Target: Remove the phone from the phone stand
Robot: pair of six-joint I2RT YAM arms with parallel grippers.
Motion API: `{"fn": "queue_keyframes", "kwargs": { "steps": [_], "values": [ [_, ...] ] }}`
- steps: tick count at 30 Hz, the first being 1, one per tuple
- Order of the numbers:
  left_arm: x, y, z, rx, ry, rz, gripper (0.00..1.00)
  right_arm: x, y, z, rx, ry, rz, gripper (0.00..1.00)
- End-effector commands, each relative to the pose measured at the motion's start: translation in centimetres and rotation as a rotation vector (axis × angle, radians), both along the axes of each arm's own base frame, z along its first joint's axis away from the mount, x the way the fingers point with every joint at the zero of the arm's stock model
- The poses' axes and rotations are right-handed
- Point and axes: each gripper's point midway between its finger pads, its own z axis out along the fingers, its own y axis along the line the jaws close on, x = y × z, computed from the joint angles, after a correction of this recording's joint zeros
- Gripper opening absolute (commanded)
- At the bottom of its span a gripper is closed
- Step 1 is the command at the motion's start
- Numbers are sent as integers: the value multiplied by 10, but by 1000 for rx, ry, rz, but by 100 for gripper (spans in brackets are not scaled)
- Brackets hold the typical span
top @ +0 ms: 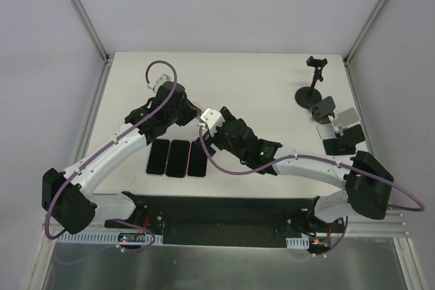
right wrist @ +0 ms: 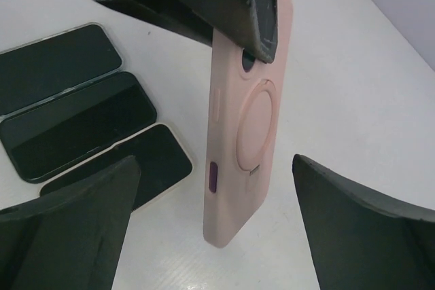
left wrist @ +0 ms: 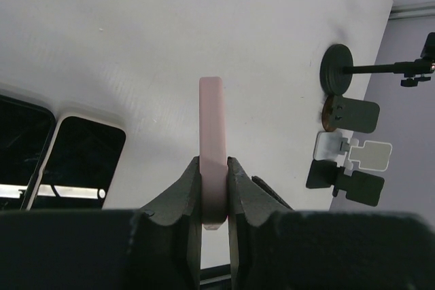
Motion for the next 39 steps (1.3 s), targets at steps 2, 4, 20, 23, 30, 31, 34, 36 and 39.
{"fn": "queue_keyframes", "kwargs": {
  "steps": [2,4,20,23,30,31,34,36,39],
  "values": [
    [-4,-7,38,-122,-61,8,0,34,7,38,41,-159,-161,92],
    [-5,-7,39,-124,-64,3,0,36,15,34,28,-173,-157,88],
    [-2,3,53,-54,-151,-14,17,30,23,42,-27,-240,-167,3],
    [3,4,64,-19,-227,-41,41,27,20,45,-11,-218,-171,1],
    [4,41,107,165,-540,-39,94,20,2,38,13,-101,-205,1],
    [3,49,109,237,-587,-57,96,19,-2,40,22,-86,-207,1],
    [-5,69,107,350,-674,-53,99,19,-16,34,88,40,-250,1],
    [-11,81,100,419,-740,-58,99,23,-33,25,181,174,-322,1],
    [-22,83,84,504,-834,-139,99,26,-49,10,324,364,-399,1]
  ]
}}
